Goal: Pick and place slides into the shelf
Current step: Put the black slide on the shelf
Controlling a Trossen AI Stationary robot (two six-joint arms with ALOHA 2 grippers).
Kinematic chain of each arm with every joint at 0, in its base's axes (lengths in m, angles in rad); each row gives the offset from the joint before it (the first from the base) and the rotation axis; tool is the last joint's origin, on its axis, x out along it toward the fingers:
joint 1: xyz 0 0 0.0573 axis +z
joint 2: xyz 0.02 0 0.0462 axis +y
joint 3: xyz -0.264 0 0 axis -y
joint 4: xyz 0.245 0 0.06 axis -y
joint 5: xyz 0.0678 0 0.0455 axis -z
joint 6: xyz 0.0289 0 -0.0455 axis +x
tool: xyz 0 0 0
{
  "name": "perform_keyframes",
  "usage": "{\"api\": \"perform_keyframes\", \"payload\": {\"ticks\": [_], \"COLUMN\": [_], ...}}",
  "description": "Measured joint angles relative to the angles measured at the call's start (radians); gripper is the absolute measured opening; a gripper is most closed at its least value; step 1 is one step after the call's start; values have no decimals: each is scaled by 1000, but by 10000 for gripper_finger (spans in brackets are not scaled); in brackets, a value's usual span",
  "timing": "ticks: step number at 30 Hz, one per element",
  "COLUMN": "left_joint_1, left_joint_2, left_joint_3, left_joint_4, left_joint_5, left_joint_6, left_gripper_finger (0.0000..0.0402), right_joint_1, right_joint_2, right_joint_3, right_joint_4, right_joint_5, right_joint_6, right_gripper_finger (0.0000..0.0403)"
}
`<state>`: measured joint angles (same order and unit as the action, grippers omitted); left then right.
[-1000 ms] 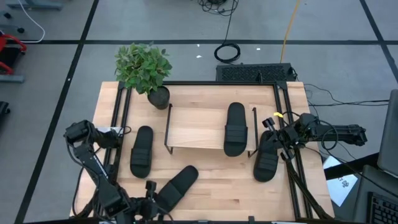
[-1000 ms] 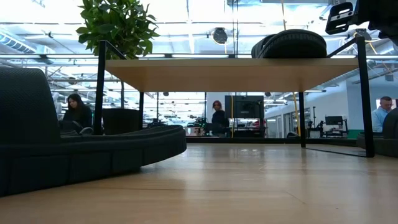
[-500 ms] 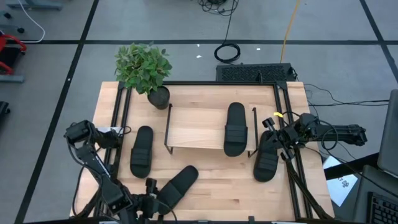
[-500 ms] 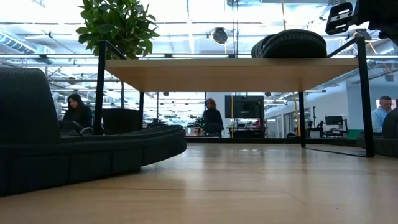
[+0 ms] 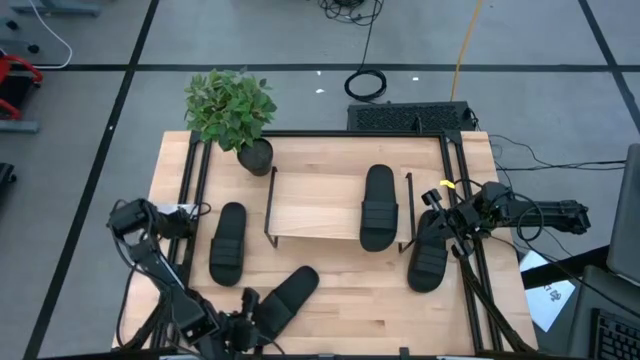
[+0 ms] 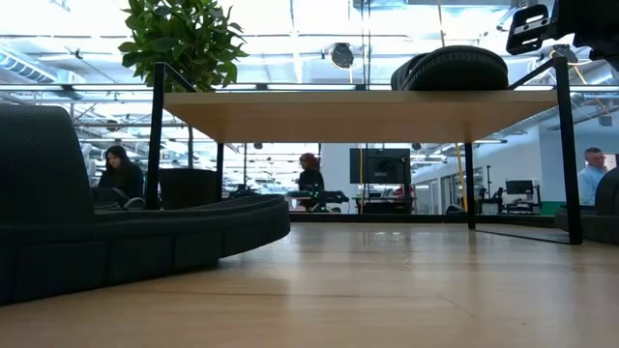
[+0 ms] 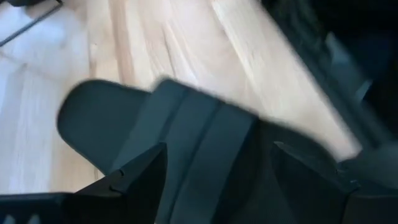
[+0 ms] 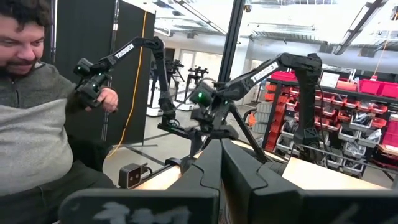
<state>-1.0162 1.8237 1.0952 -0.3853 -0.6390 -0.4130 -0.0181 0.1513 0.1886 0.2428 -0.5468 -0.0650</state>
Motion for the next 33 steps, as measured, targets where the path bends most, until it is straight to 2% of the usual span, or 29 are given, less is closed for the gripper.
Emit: {"api": "perform_keyframes", "payload": {"ticks": [2, 8, 17, 20, 24, 26, 28, 33], "left_joint_1": [0, -2, 4, 13, 52, 70, 87, 118], "left_joint_2": [37, 129, 126, 127, 127, 127, 126, 124], "left_joint_3": [5, 63, 75, 75, 75, 75, 76, 78], "left_joint_4": [-6, -57, -105, -137, -177, -179, -177, -173], "left_joint_5": [-11, -130, -270, -270, -218, -175, -134, -57], "left_joint_6": [39, 115, 175, 155, 24, -14, -35, -47], "left_gripper_finger": [289, 289, 289, 289, 281, 259, 221, 82], "right_joint_1": [0, 0, 0, 0, 0, 0, 0, 0], "right_joint_2": [4, 23, 56, 62, 64, 63, 63, 63], "right_joint_3": [0, 0, 0, 0, 0, 0, 0, 0], "right_joint_4": [0, 0, 5, 9, 8, 9, 9, 9], "right_joint_5": [0, 9, 75, 75, 75, 75, 75, 75], "right_joint_6": [0, 0, 0, 0, 0, 0, 0, 0], "right_gripper_finger": [0, 0, 0, 0, 0, 0, 0, 0]}}
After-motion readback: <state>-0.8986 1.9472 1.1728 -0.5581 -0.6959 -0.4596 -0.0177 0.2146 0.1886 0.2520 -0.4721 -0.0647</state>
